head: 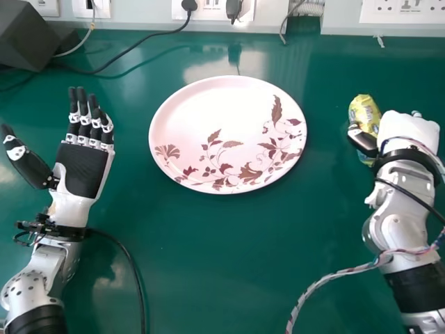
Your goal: Pick up biscuit and place it in the plate
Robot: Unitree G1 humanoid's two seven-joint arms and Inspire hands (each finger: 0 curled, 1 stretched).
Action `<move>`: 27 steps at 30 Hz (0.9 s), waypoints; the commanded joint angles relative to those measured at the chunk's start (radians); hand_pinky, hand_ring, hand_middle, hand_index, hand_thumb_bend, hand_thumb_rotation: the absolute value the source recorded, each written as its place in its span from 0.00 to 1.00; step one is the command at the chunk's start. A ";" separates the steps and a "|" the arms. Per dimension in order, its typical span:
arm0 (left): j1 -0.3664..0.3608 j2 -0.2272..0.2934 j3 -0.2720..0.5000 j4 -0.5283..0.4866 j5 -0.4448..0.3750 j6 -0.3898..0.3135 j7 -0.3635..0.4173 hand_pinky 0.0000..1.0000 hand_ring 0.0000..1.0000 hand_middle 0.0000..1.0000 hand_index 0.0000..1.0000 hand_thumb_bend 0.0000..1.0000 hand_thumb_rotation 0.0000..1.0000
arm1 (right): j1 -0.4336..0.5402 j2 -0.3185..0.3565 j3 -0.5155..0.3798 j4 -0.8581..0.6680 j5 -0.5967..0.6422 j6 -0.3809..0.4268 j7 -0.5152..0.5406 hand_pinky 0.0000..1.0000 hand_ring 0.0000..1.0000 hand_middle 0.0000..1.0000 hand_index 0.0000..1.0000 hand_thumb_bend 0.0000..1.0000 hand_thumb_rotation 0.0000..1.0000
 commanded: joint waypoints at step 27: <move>0.020 -0.009 0.026 0.012 -0.055 0.063 0.142 0.82 0.85 0.87 0.92 1.00 0.43 | 0.024 -0.023 0.003 -0.122 -0.019 0.028 0.096 0.34 0.39 0.46 0.65 0.50 0.23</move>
